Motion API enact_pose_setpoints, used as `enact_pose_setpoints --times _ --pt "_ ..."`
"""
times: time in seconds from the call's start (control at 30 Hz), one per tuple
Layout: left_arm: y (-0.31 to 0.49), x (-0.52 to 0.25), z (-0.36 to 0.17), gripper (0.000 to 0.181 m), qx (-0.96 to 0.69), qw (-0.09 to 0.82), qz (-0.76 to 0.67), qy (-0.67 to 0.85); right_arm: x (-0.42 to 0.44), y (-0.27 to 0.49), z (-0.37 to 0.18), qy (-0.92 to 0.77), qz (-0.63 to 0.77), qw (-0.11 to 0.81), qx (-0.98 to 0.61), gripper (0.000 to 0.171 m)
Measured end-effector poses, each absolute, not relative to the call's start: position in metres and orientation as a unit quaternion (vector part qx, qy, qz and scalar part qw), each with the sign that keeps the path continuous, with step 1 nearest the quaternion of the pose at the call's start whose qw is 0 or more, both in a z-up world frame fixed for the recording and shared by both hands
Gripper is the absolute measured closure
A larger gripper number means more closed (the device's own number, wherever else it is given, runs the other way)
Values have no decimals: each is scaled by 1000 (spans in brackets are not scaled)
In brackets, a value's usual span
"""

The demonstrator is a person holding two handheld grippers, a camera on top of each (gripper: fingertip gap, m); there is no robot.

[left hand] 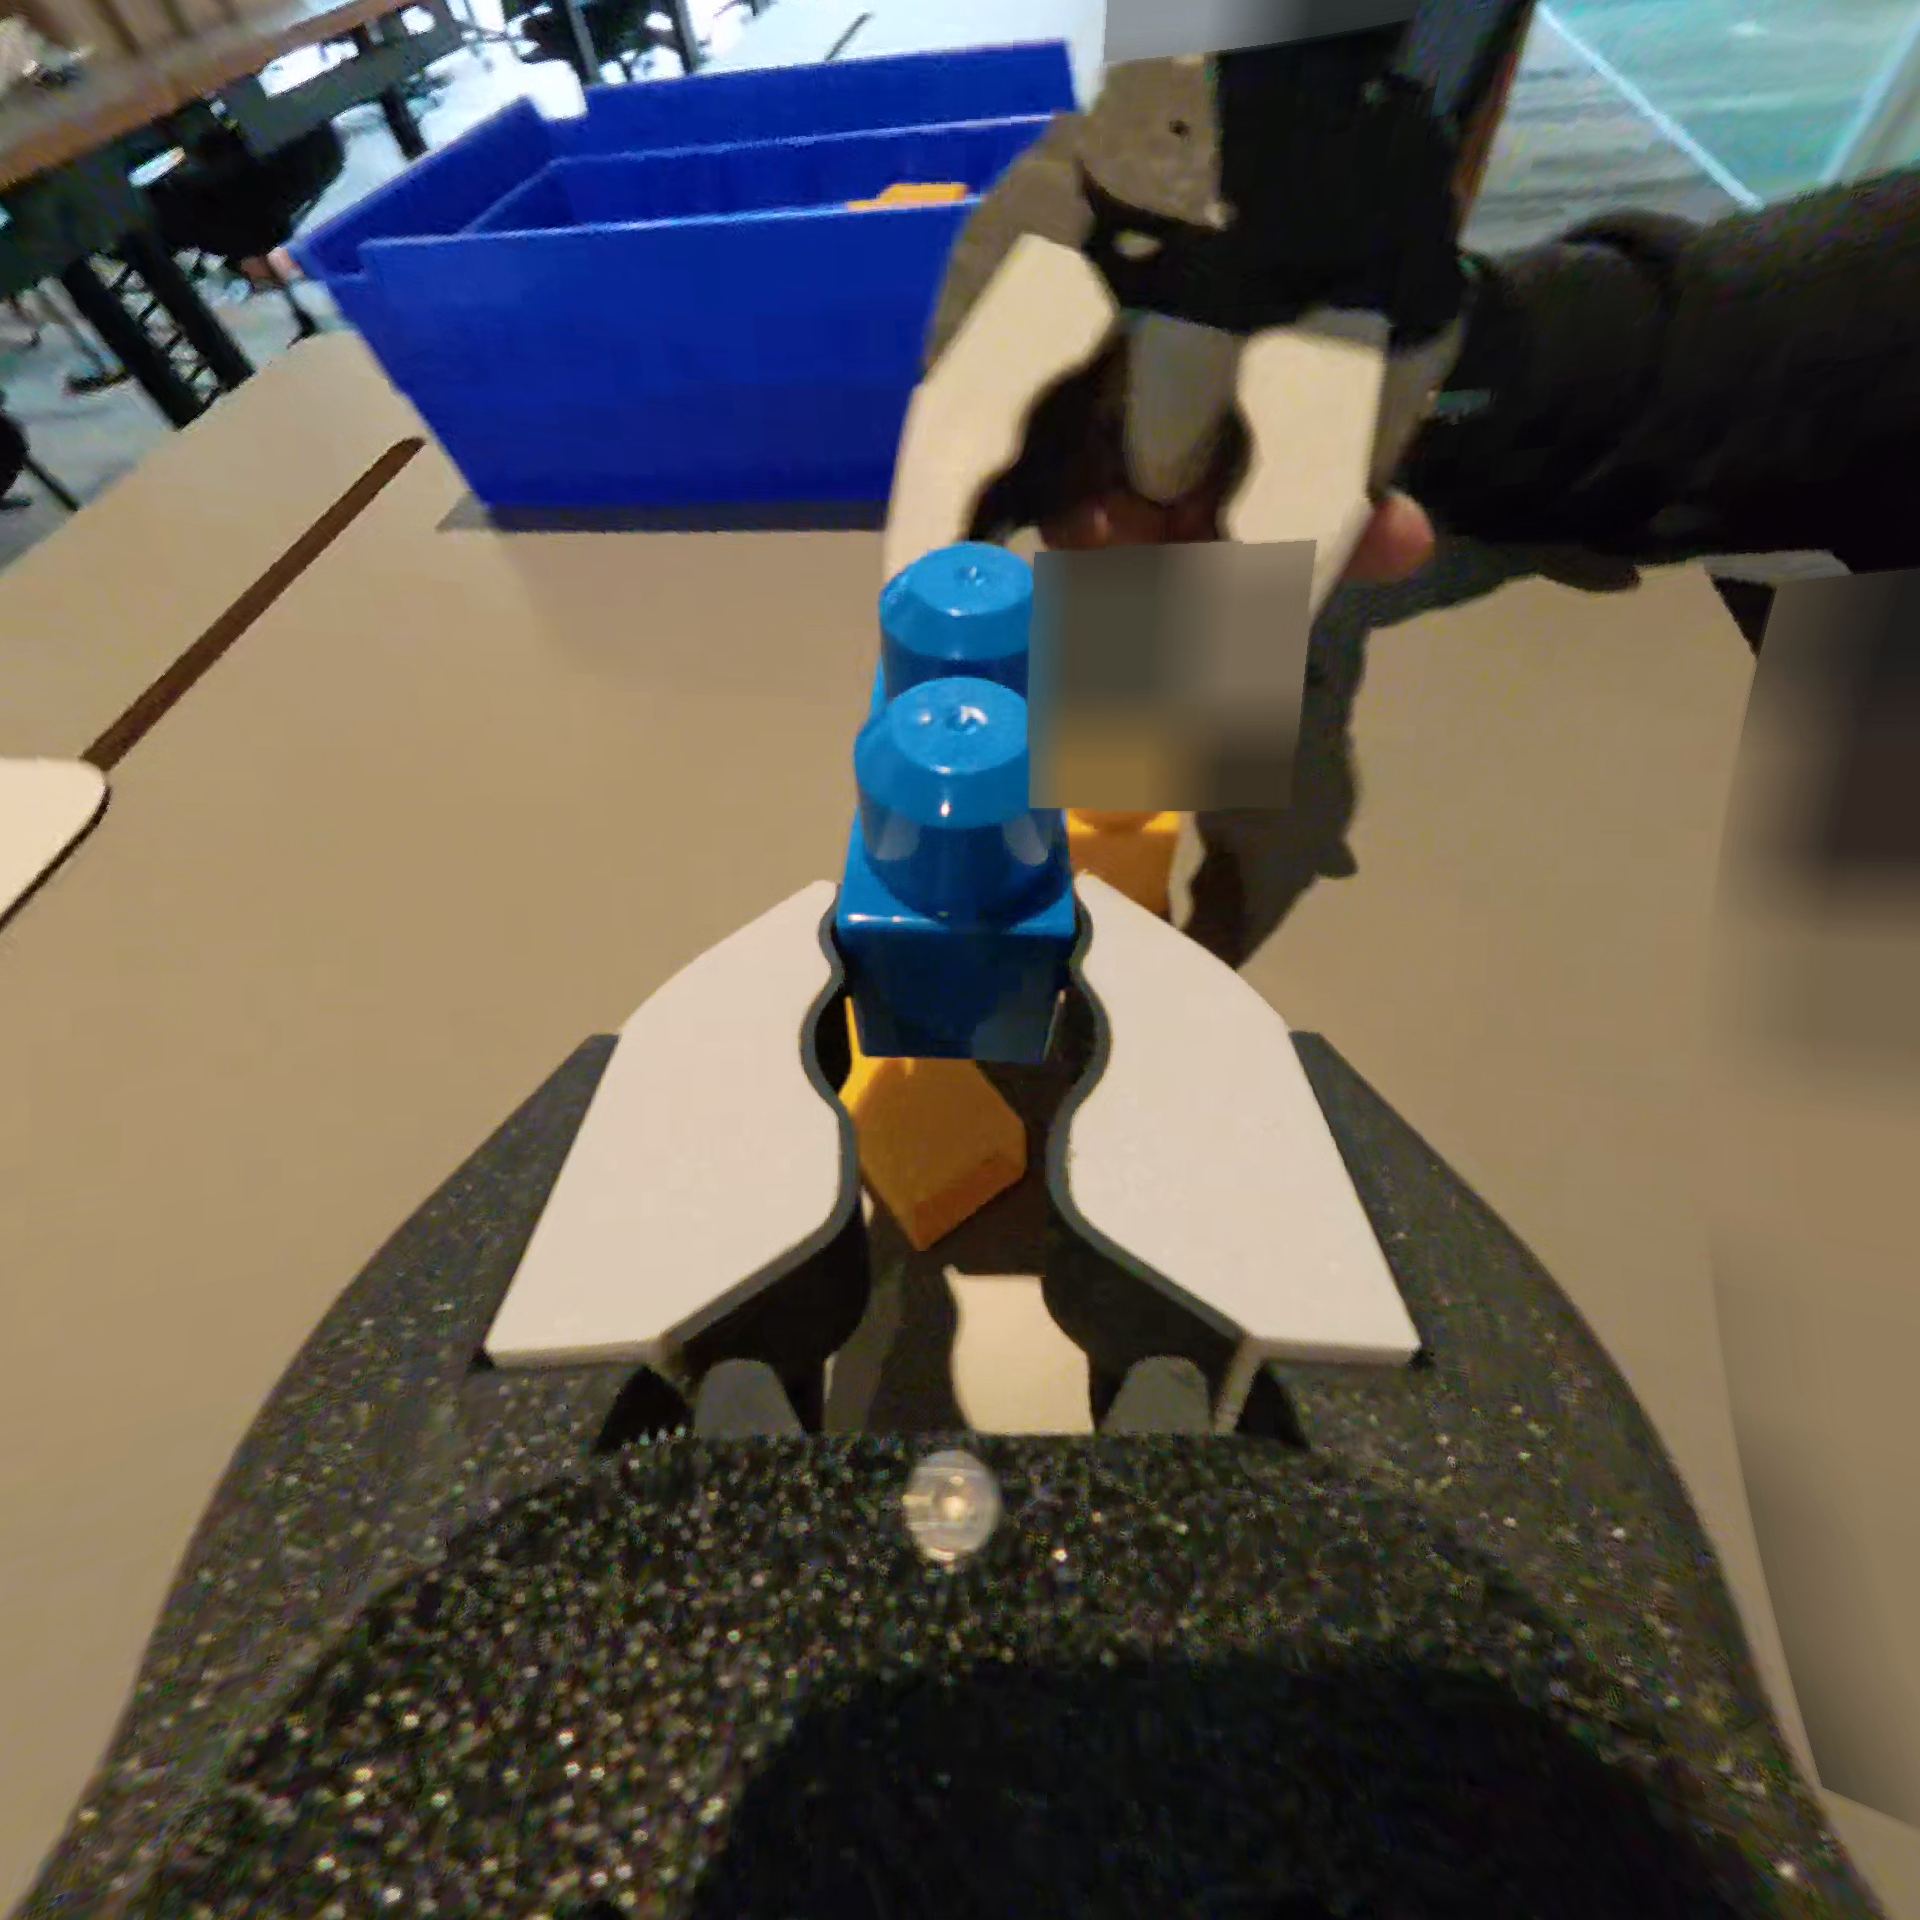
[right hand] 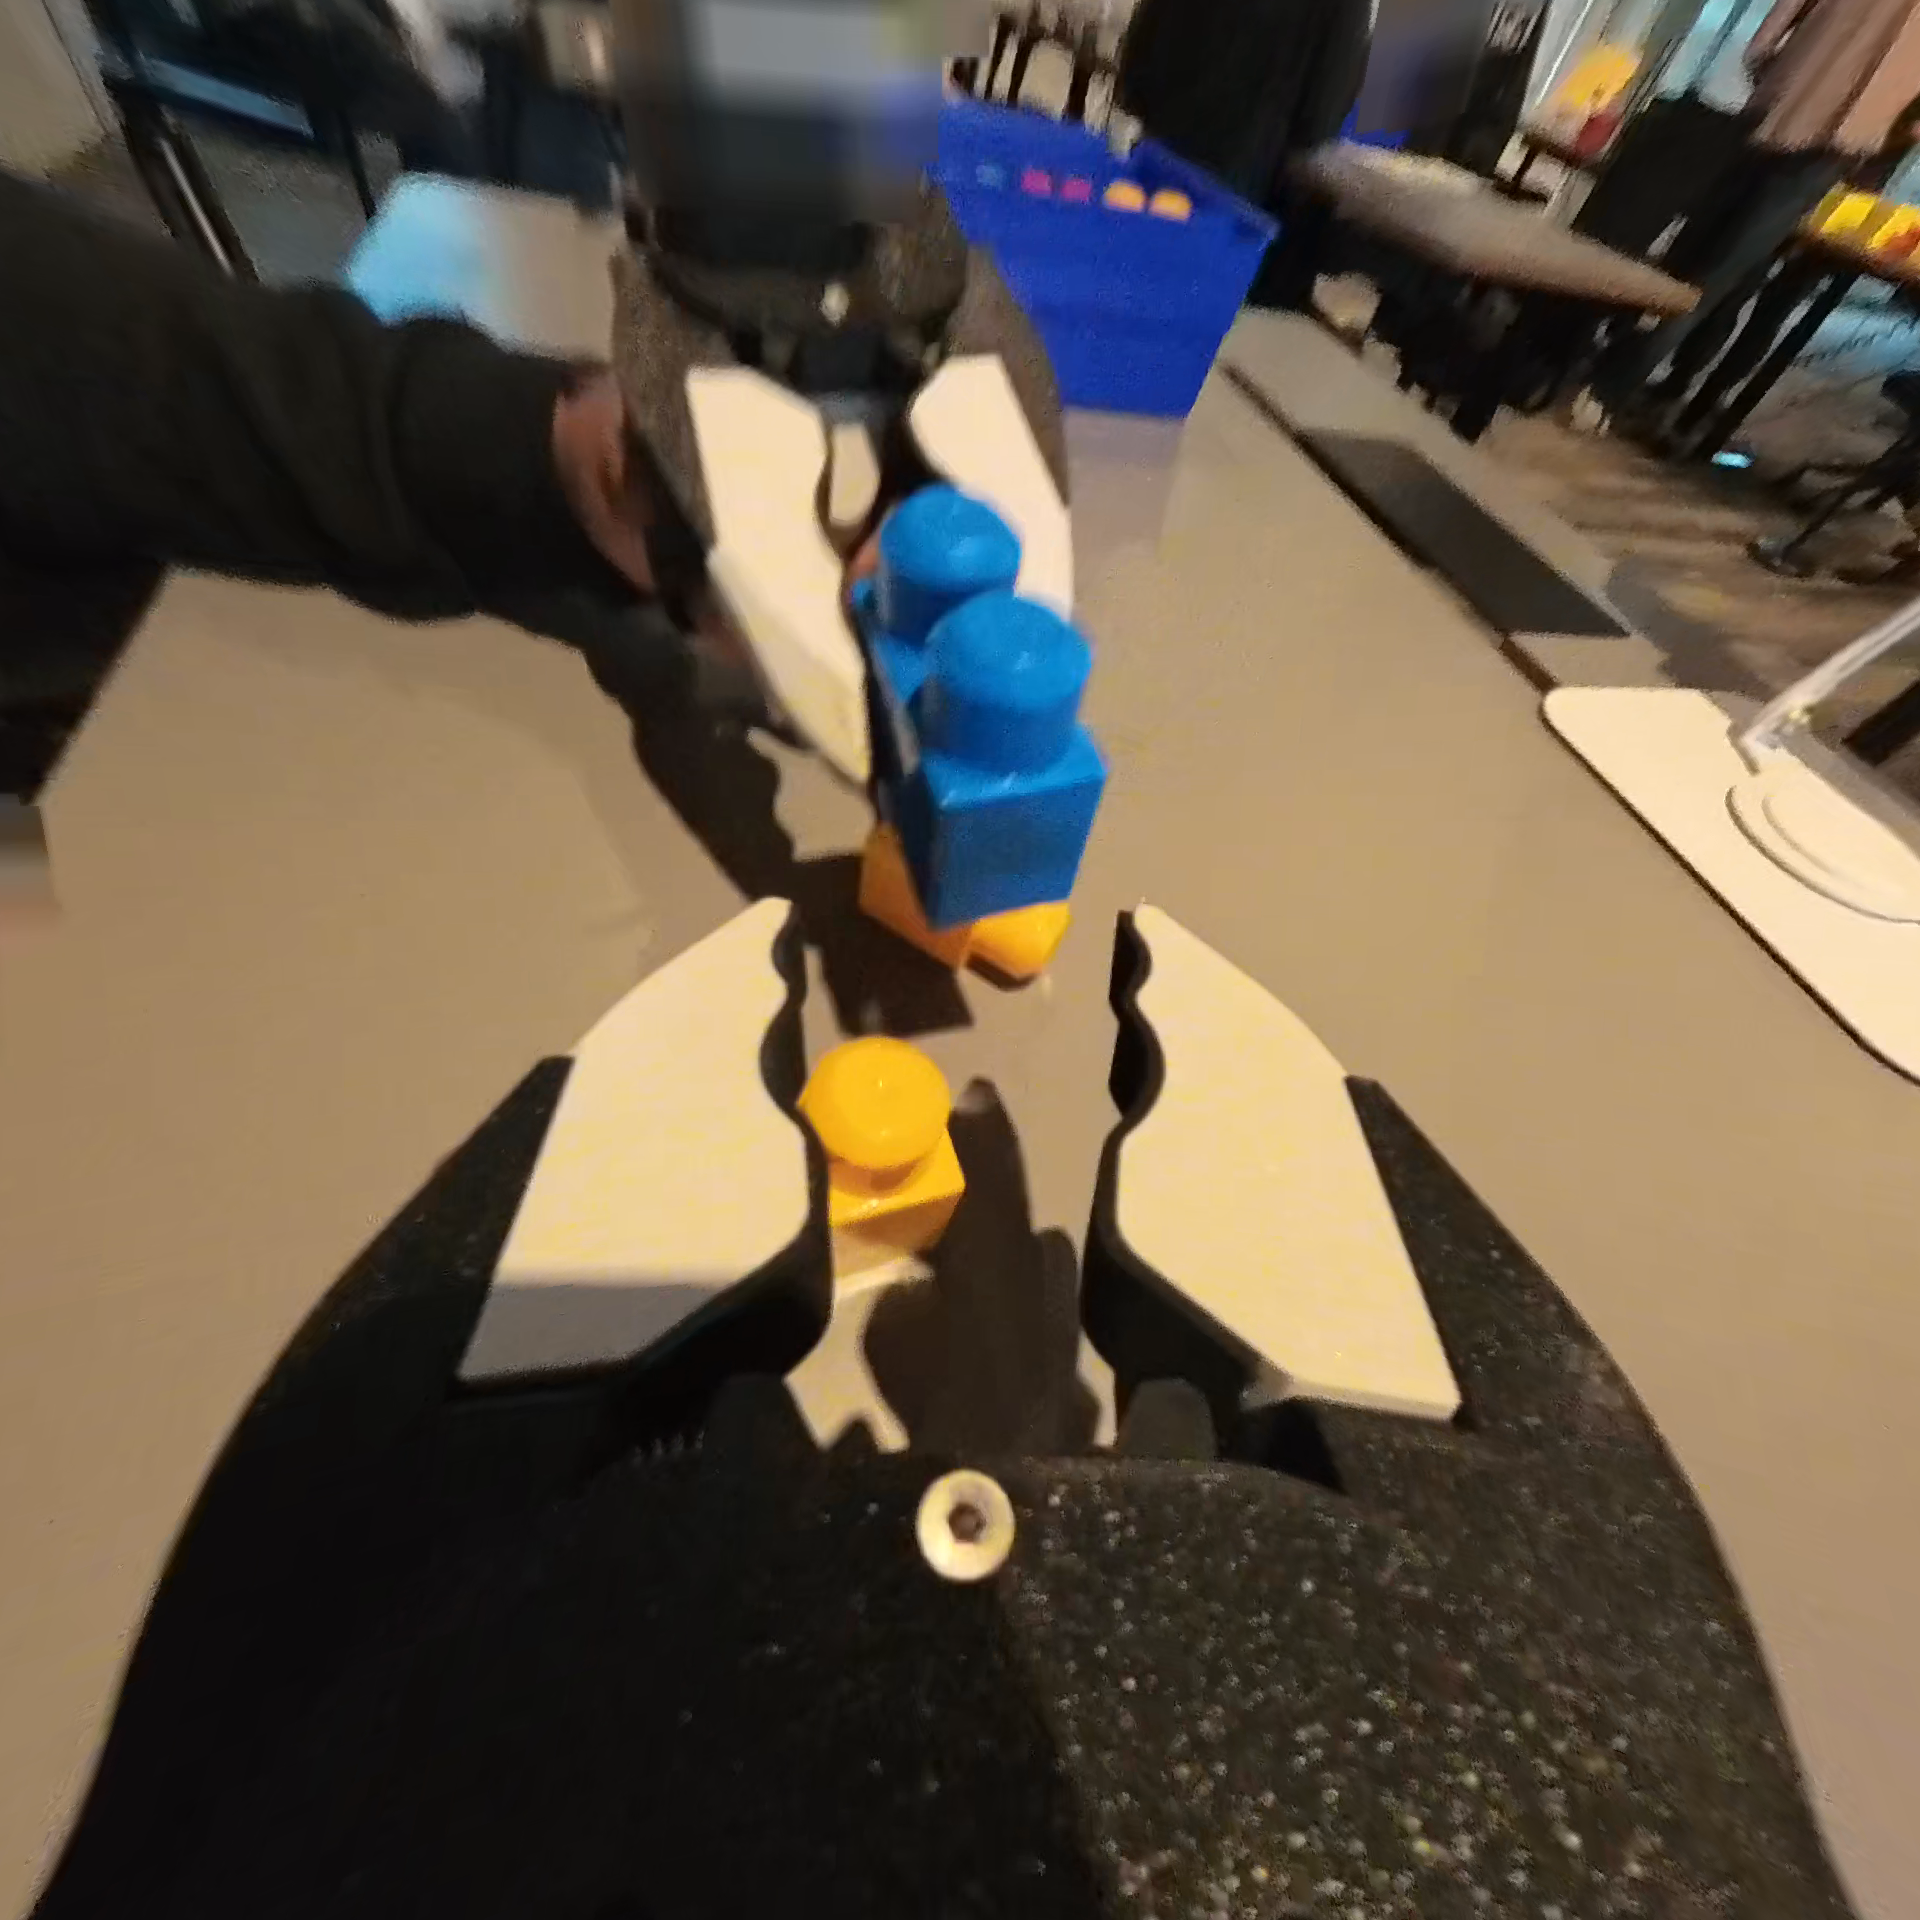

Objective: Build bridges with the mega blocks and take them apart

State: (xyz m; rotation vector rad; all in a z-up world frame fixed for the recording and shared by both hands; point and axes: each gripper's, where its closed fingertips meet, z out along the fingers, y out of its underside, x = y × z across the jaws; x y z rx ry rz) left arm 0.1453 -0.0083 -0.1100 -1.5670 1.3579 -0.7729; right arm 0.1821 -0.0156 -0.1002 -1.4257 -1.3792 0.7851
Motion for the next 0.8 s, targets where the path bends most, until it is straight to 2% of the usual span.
enact_pose_setpoints --times 0.33,0.53,0.7,0.8 --pt "-28 161 -119 145 -600 431 -310 599 168 -26 -112 -598 291 480 -572 134" --pt "-19 153 -90 137 -594 464 -393 527 181 -15 -67 -547 275 573 -545 134" --pt "-1 136 -87 143 -624 465 -411 474 271 22 23 -381 188 745 -515 134" --pt "2 136 -93 146 -637 458 -400 474 365 61 36 -245 86 769 -585 134"
